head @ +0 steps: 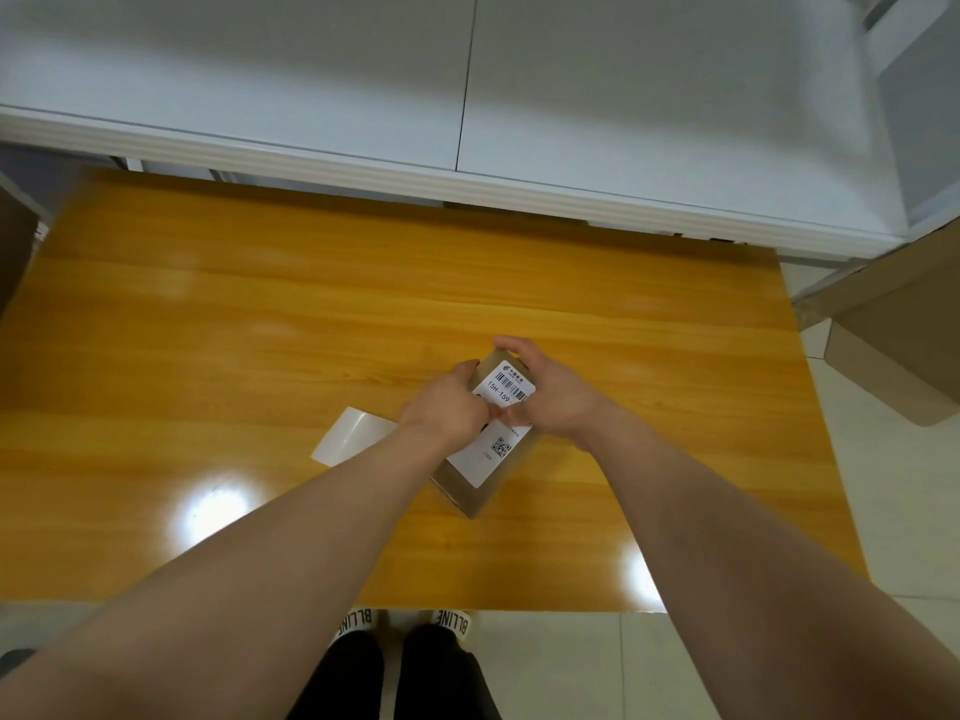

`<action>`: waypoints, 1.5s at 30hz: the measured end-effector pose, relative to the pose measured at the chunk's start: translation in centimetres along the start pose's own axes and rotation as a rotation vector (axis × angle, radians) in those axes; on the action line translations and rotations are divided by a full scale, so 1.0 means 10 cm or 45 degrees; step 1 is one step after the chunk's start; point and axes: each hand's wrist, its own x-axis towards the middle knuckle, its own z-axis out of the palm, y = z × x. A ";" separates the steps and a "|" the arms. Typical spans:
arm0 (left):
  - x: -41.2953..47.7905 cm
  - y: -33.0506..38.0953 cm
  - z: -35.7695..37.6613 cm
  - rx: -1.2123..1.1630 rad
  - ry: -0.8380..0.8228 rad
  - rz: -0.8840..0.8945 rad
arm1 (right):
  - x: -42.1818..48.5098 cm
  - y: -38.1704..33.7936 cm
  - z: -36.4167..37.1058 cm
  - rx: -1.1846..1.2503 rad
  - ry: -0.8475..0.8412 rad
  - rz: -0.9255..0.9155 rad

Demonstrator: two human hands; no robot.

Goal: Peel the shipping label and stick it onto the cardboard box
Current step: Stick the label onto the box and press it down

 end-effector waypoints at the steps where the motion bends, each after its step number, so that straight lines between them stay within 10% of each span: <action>1: 0.01 -0.01 0.03 -0.030 0.024 -0.019 | 0.01 0.02 0.01 0.073 0.021 0.007; 15: 0.05 0.03 0.09 -0.259 0.259 -0.185 | 0.29 -0.04 0.23 0.371 0.377 0.126; 24: 0.22 0.04 -0.08 0.167 0.296 0.025 | 0.29 -0.01 0.06 0.142 0.496 0.177; 33: -0.08 -0.18 -0.07 -0.084 0.329 -0.183 | 0.15 0.04 0.03 -0.326 0.071 -0.201; 45: -0.05 -0.19 -0.01 -0.203 0.421 -0.206 | 0.20 0.04 0.19 0.036 0.181 -0.121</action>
